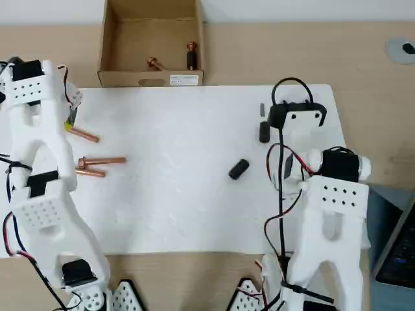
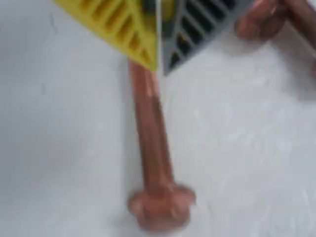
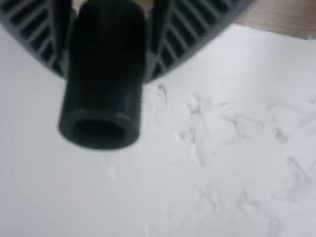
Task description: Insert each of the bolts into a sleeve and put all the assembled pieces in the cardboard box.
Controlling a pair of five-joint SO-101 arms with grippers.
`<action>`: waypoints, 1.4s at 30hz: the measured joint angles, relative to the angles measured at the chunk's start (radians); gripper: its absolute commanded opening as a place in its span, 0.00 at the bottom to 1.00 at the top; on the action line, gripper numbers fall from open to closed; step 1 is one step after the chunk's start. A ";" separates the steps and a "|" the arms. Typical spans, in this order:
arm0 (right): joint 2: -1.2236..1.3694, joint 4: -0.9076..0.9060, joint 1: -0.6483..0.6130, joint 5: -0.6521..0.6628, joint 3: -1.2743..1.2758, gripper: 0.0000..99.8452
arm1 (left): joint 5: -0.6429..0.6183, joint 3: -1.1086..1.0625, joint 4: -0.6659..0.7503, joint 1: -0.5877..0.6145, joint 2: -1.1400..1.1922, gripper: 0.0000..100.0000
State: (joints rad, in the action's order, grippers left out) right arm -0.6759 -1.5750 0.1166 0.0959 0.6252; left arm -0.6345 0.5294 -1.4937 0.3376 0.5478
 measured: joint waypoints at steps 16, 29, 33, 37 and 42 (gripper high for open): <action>0.000 0.052 0.000 0.000 0.014 0.01 | -0.003 0.087 -0.012 0.043 0.123 0.23; 0.000 0.098 0.000 0.000 0.041 0.01 | -0.003 0.087 -0.005 0.043 0.203 0.23; 0.000 0.098 0.000 0.000 0.041 0.01 | -0.003 0.092 0.011 0.060 0.226 0.23; 0.000 0.098 0.000 0.000 0.041 0.01 | -0.003 0.097 0.012 0.060 0.227 0.16; 0.000 0.098 0.000 0.000 0.041 0.01 | -0.005 0.112 0.038 0.060 0.232 0.00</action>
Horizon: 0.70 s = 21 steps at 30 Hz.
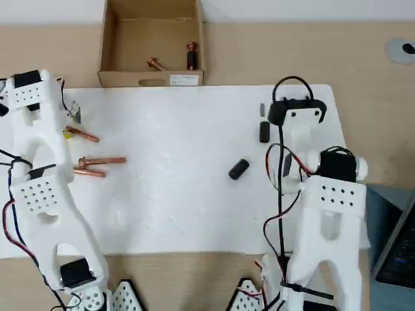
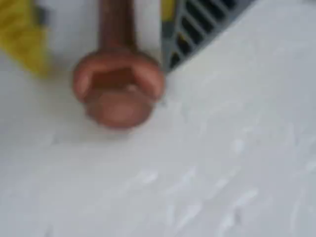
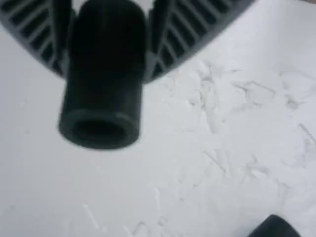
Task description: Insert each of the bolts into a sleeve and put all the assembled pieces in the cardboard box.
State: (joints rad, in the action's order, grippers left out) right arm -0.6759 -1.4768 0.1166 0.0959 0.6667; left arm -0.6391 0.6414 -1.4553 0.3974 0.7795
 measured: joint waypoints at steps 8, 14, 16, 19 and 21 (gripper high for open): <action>0.000 0.000 0.000 0.000 0.000 0.01 | 0.002 0.000 -0.002 0.000 0.002 0.00; 0.000 -0.012 0.000 0.000 0.000 0.01 | 0.002 0.020 -0.054 0.000 0.003 0.00; 0.000 -0.037 0.000 0.000 -0.020 0.01 | 0.006 0.046 -0.120 -0.003 0.005 0.00; 0.000 -0.066 0.000 0.000 -0.069 0.01 | 0.037 0.123 -0.213 -0.035 -0.002 0.00; 0.000 -0.072 0.000 0.000 -0.091 0.01 | 0.046 0.184 -0.250 -0.058 -0.031 0.00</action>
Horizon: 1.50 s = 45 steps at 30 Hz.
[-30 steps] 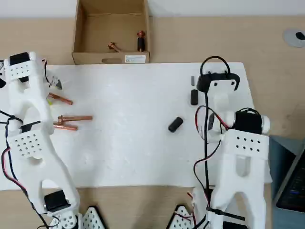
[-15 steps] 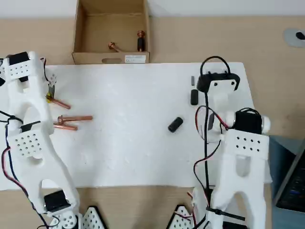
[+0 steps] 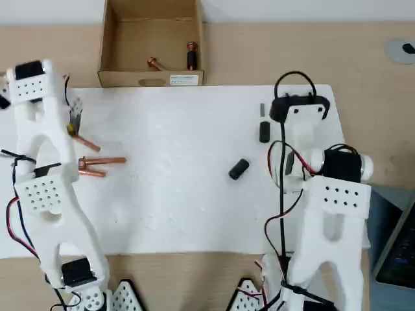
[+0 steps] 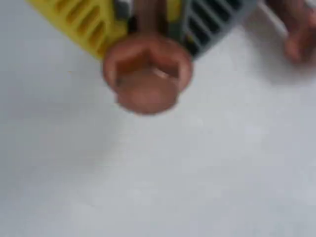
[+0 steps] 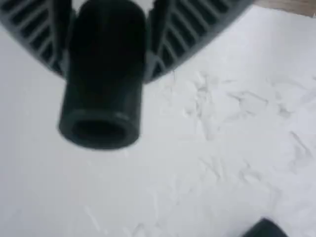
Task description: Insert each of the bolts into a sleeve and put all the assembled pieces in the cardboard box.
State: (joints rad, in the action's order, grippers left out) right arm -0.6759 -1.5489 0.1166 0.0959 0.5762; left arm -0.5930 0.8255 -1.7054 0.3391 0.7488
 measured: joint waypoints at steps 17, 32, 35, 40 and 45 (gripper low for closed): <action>-0.258 -0.069 0.000 0.000 -0.095 0.01 | 0.158 -0.161 -0.041 -0.155 -0.562 0.00; -0.443 -0.069 0.000 -0.226 -0.095 0.01 | 0.167 -0.809 0.080 -0.325 -1.203 0.00; -0.473 -0.069 0.000 -0.226 -0.095 0.01 | 0.167 -0.954 0.169 -0.325 -1.338 0.00; -0.537 -0.061 -0.018 -0.230 -0.057 0.01 | 0.167 -1.223 0.330 -0.325 -1.593 0.00; -0.623 0.052 -0.084 -0.232 0.086 0.01 | 0.167 -1.453 0.442 -0.325 -1.821 0.00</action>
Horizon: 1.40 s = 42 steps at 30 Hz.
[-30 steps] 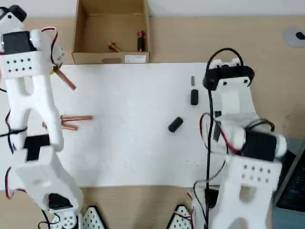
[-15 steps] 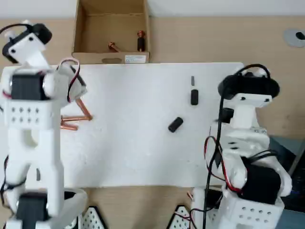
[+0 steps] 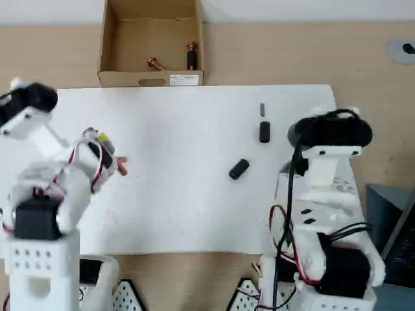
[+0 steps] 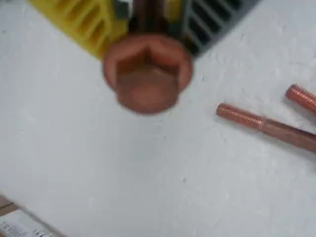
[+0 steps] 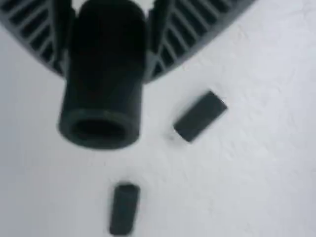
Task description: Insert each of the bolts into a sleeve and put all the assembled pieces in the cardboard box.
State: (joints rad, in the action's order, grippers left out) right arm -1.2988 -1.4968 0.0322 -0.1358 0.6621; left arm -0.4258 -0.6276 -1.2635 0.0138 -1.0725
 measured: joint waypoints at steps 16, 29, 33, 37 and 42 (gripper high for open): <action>-0.485 0.505 -0.298 0.000 0.635 0.01 | 0.000 -0.465 0.316 0.000 -0.517 0.00; -0.506 0.640 -0.586 0.000 0.838 0.01 | 0.097 -0.667 0.468 -0.106 -0.736 0.00; -0.506 0.697 -0.674 0.000 0.878 0.01 | 0.084 -0.667 0.470 -0.213 -0.736 0.00; -0.506 0.720 -0.750 0.006 0.907 0.01 | 0.061 -0.664 0.525 -0.253 -0.736 0.00; -0.506 0.763 -0.798 0.060 0.930 0.01 | 0.060 -0.664 0.569 -0.313 -0.736 0.00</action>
State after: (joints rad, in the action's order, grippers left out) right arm -1.8052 -0.7342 -0.7656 -0.0760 1.5919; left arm -0.3659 -1.2919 -0.6943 -0.2992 -1.8090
